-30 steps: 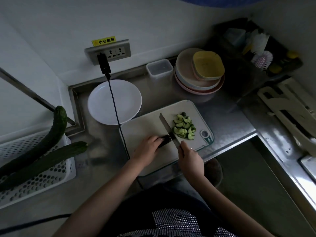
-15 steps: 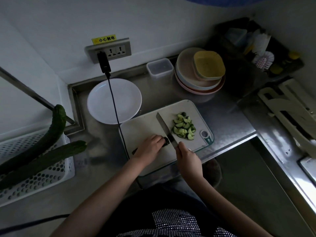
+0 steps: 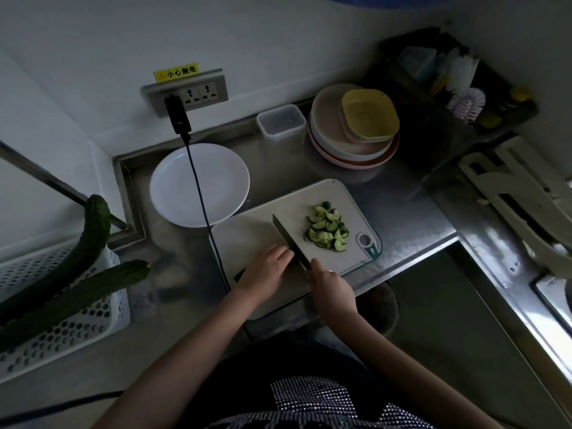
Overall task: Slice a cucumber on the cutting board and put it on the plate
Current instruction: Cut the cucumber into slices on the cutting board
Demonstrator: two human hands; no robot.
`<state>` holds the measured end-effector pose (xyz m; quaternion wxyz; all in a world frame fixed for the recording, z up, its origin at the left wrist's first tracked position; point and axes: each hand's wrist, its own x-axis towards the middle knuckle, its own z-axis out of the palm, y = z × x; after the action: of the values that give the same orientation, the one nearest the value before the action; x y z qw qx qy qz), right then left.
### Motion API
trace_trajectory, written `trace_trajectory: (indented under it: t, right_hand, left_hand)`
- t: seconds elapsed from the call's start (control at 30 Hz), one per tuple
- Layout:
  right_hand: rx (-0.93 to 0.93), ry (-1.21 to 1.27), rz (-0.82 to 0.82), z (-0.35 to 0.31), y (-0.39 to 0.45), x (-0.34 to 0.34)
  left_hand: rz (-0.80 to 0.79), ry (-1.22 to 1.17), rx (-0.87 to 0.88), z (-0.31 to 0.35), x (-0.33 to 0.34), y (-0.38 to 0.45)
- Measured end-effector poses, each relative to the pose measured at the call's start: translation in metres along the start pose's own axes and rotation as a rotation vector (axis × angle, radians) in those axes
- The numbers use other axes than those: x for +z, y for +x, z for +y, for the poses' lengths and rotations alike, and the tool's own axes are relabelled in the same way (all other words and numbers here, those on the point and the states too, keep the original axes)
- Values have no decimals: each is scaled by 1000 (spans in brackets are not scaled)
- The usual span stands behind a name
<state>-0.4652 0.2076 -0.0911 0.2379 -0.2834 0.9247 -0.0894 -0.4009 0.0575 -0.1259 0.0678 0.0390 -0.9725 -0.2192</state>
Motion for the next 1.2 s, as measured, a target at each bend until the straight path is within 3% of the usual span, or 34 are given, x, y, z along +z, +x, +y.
trace_trajectory:
  t: [0.3, 0.97, 1.2]
  right_hand:
    - [-50, 84, 137, 4, -17, -3]
    - [-13, -17, -11, -1, -7, 2]
    - [-14, 142, 130, 3, -16, -9]
  left_hand:
    - [89, -20, -1, -3, 9, -5]
    - [97, 46, 34, -5, 8, -2]
    - [52, 113, 62, -8, 9, -8]
